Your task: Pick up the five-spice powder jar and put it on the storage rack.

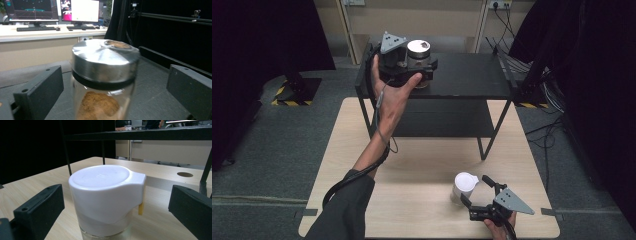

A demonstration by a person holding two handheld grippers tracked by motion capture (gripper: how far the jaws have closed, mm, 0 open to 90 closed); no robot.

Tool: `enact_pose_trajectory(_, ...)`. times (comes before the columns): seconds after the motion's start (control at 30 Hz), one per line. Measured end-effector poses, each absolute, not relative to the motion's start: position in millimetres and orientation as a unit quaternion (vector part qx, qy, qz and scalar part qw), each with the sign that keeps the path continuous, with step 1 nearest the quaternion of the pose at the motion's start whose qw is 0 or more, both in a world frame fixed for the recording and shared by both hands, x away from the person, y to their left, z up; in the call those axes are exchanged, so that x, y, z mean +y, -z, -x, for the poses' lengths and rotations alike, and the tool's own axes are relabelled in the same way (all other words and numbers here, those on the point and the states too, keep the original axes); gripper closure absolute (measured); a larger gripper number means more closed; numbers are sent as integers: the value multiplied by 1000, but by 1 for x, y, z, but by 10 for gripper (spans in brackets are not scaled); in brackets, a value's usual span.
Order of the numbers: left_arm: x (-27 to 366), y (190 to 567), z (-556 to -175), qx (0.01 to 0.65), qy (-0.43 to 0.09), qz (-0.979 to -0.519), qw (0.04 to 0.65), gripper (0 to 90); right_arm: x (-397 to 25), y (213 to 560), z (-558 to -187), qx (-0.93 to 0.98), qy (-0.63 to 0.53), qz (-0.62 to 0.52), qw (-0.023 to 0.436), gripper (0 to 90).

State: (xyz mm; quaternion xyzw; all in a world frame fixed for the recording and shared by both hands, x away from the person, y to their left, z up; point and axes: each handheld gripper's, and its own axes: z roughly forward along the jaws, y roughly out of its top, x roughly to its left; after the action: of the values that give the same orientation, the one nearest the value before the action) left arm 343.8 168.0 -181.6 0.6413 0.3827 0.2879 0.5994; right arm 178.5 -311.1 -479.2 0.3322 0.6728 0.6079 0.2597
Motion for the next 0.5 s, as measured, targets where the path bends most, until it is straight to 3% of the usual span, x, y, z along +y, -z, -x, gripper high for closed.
enact_pose_trajectory(0.5, 183, 201, -310, 339, -269, -650, 625, 10, -311, 479, -178, 674, -606, -333, 261, 5)
